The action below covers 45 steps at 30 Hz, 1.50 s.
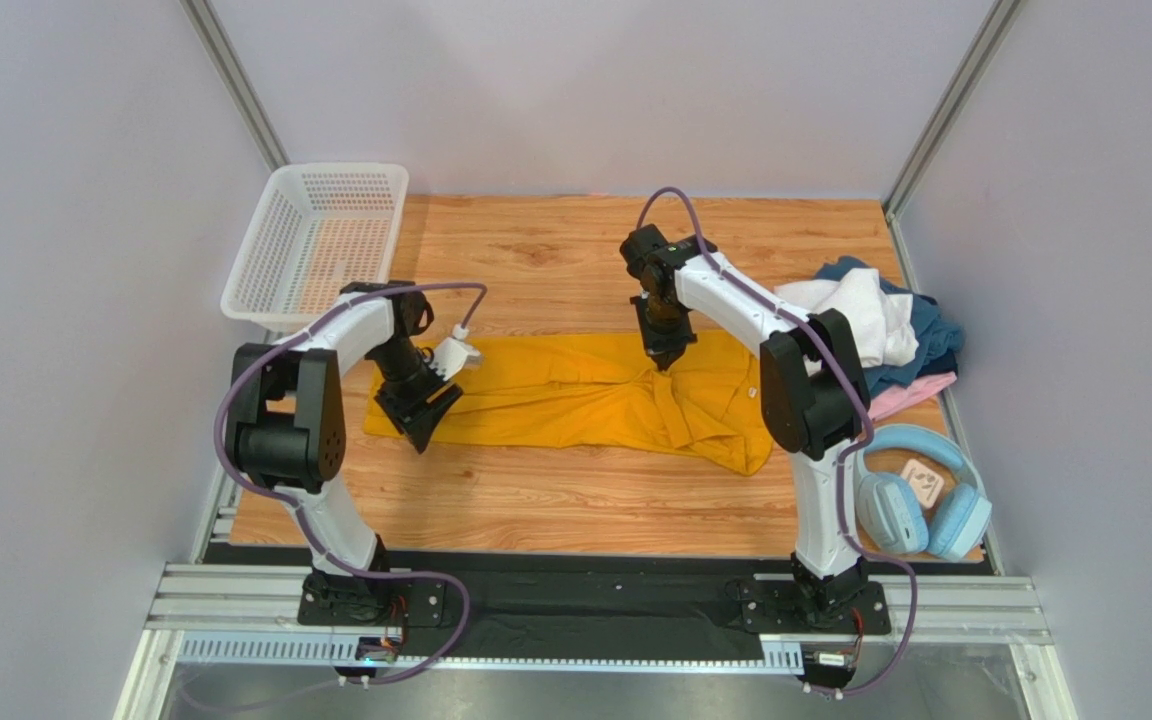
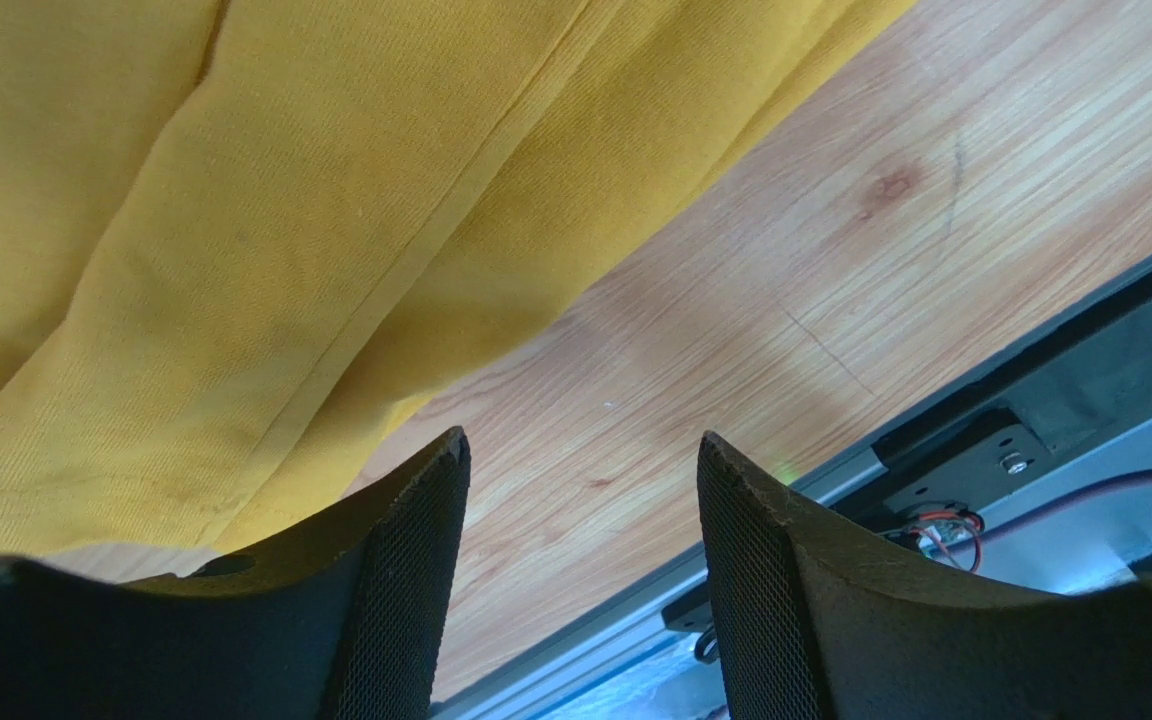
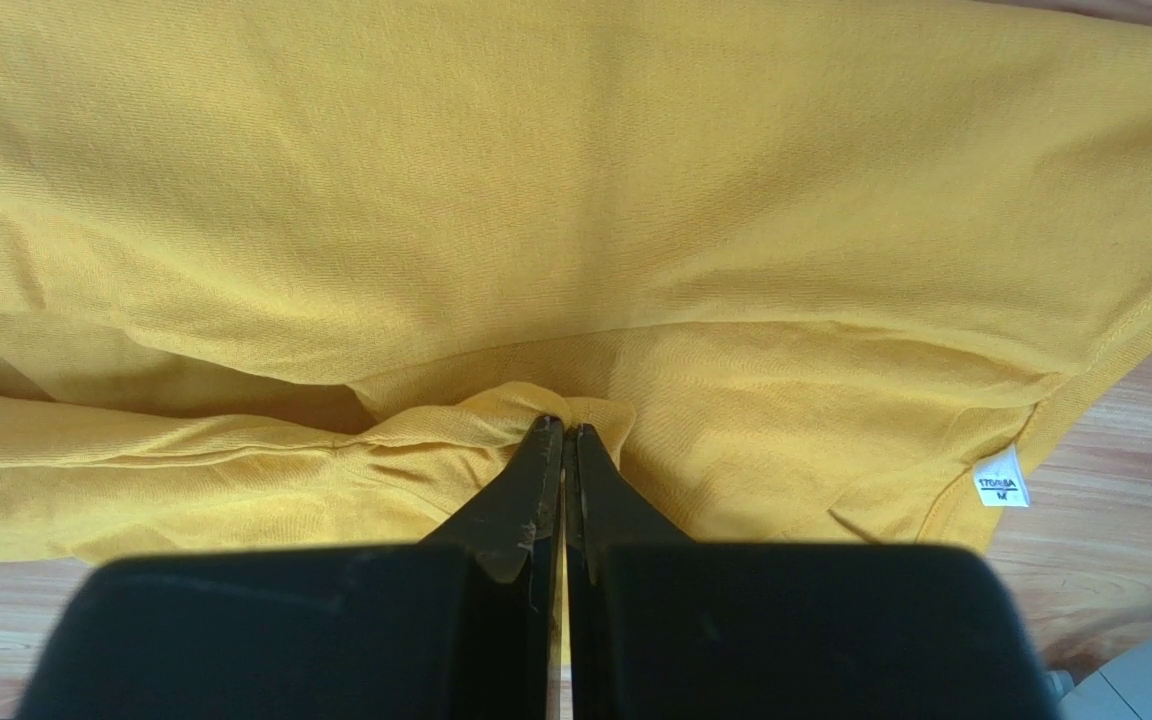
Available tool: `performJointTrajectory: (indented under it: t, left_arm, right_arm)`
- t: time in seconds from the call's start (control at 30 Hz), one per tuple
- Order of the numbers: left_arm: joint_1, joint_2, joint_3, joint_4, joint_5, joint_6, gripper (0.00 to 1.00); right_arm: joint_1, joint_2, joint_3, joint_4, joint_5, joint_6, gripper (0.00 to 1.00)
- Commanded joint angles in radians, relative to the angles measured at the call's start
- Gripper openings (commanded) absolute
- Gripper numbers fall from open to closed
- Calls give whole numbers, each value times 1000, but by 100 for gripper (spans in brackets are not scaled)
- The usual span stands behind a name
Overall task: Fold and stack the t-shirts
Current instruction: Fold the other side of the tshirt into a rectangle
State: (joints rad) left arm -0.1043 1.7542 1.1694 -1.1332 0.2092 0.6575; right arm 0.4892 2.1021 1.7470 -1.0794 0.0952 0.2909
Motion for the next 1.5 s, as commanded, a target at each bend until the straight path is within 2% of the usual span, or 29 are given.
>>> performJointTrajectory:
  t: [0.0, 0.13, 0.47, 1.0, 1.33, 1.47]
  left_arm:
    - [-3, 33, 12, 4, -10, 28, 64]
    - [-3, 56, 24, 30, -51, 19, 64]
    - [-3, 57, 72, 41, -54, 8, 64]
    - [2, 90, 30, 138, -97, -16, 64]
    - [12, 7, 33, 214, -154, -33, 64]
    - [20, 19, 48, 233, -172, -38, 64]
  right_arm:
    - [-1, -63, 2, 22, -2, 5, 0]
    - [-3, -68, -3, 22, -5, 7, 0]
    - [-3, -74, -15, 32, -8, 5, 0]
    - [-5, -91, -29, 44, 0, 4, 0]
    - [-8, -93, -23, 52, 24, 1, 0]
    - [-15, -70, 2, 50, 40, -2, 0]
